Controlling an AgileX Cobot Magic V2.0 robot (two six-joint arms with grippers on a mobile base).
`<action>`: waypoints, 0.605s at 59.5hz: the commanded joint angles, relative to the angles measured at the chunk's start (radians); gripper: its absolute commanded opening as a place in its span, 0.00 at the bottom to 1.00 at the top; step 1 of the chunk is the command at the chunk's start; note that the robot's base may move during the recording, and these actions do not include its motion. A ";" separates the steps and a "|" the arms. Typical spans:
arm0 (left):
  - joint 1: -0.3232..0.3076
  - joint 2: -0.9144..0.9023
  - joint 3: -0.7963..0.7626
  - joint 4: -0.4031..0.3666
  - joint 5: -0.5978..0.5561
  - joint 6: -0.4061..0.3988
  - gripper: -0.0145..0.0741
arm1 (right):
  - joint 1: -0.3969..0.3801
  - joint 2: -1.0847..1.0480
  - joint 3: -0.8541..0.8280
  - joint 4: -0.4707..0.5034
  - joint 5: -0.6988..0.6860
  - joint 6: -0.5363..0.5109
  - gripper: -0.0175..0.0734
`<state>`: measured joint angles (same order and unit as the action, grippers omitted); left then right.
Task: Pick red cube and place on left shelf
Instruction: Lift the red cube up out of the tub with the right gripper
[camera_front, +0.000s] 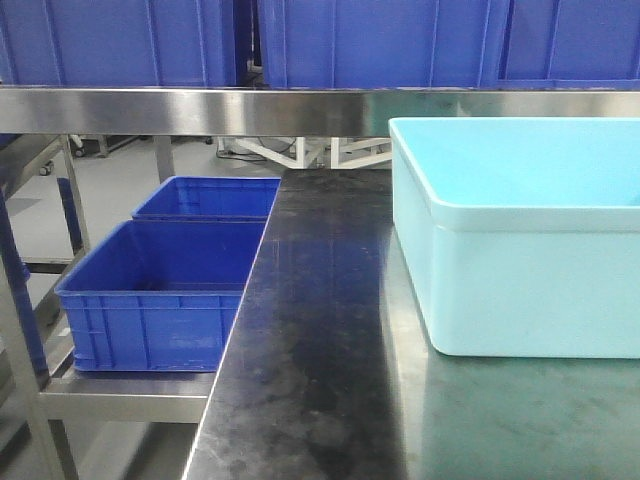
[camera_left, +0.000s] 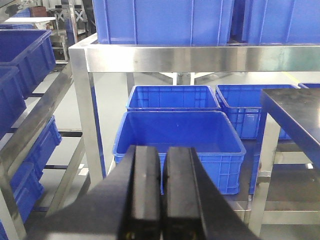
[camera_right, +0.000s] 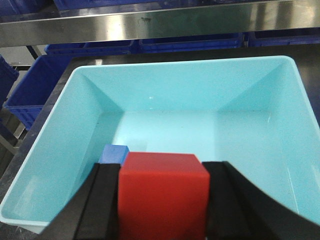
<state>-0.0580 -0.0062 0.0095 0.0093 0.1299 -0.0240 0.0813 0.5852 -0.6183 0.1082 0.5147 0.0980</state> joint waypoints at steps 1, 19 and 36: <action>-0.004 -0.014 0.023 -0.003 -0.090 -0.001 0.28 | 0.000 -0.002 -0.030 0.006 -0.070 -0.006 0.25; -0.004 -0.014 0.023 -0.003 -0.090 -0.001 0.28 | 0.000 -0.002 -0.030 0.006 -0.070 -0.006 0.25; -0.004 -0.014 0.023 -0.003 -0.090 -0.001 0.28 | 0.000 -0.002 -0.030 0.006 -0.069 -0.006 0.25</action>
<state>-0.0580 -0.0062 0.0095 0.0093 0.1299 -0.0240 0.0813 0.5852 -0.6183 0.1082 0.5147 0.0980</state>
